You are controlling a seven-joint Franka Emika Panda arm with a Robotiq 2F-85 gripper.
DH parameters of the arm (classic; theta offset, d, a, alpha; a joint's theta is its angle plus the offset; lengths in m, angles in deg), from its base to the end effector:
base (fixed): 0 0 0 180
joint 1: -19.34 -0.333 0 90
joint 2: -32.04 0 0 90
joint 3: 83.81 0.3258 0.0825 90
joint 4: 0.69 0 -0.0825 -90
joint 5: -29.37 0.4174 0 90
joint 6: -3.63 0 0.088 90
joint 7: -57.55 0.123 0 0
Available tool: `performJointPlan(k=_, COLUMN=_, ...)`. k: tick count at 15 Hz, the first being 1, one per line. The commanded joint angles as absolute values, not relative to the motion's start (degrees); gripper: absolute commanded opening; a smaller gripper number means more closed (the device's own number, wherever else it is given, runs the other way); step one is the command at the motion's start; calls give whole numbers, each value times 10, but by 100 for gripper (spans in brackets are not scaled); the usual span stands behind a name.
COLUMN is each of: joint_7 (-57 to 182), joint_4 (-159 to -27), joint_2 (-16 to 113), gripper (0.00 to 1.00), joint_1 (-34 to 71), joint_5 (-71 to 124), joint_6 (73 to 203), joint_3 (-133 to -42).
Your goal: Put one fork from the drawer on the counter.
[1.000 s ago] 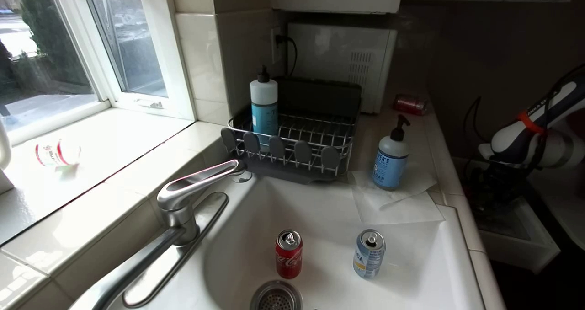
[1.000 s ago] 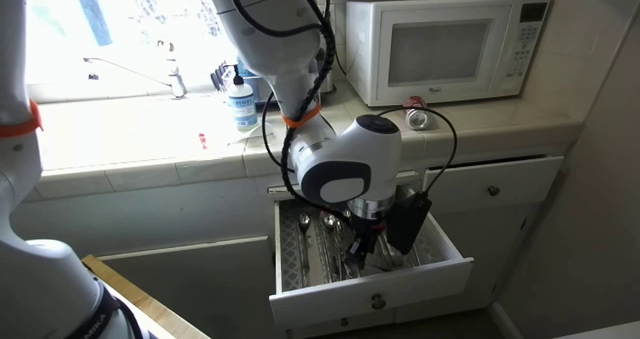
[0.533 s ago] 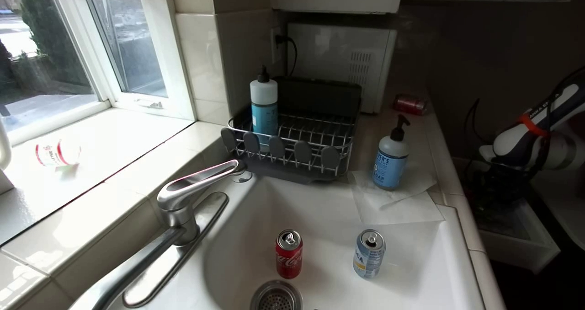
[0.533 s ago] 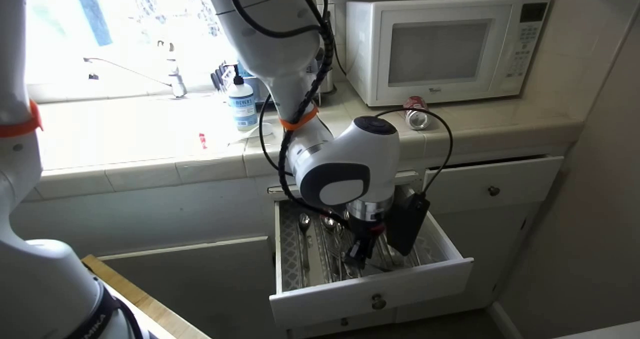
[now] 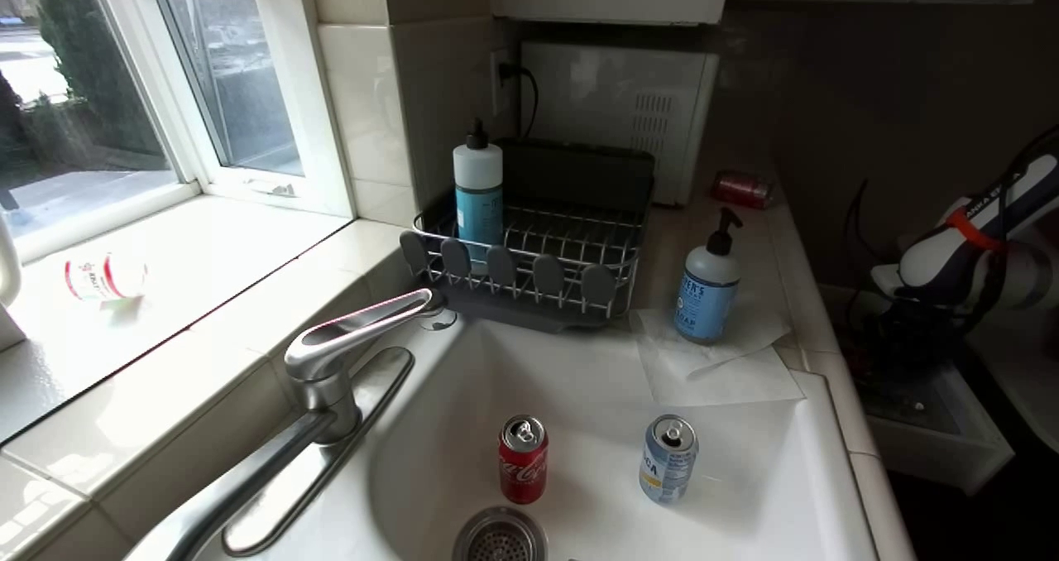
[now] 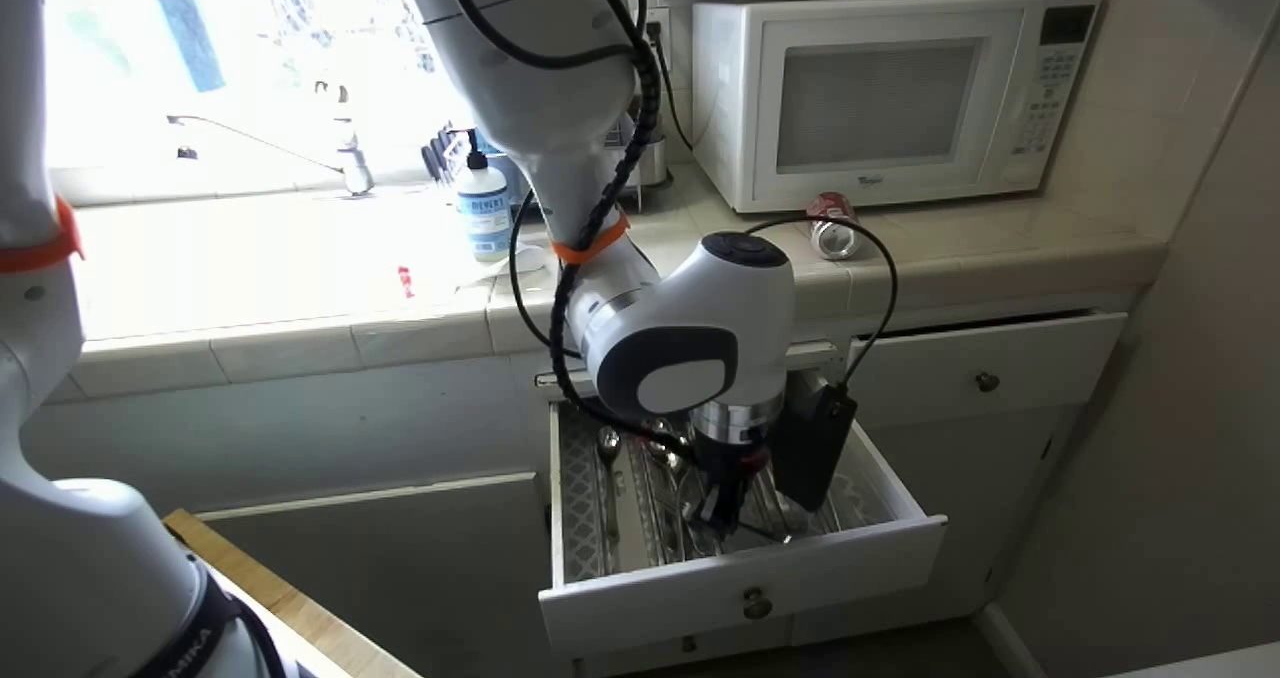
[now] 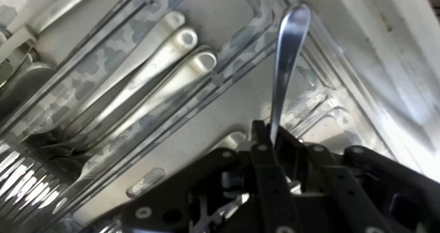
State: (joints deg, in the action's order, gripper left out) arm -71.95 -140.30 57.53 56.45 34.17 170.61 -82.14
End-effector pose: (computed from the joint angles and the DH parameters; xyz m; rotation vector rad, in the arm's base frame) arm 0.4003 -0.2888 0.0894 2.2161 2.1864 0.0571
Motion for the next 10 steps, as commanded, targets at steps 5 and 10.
performJointPlan(k=5, joint_7=-679, joint_4=-1434, joint_2=525, gripper=2, joint_1=545, joint_5=337, joint_6=1732, joint_3=-834)
performJointPlan(k=10, joint_7=-590, joint_4=-1439, joint_2=524, gripper=2, joint_1=478, joint_5=291, joint_6=1762, joint_3=-911)
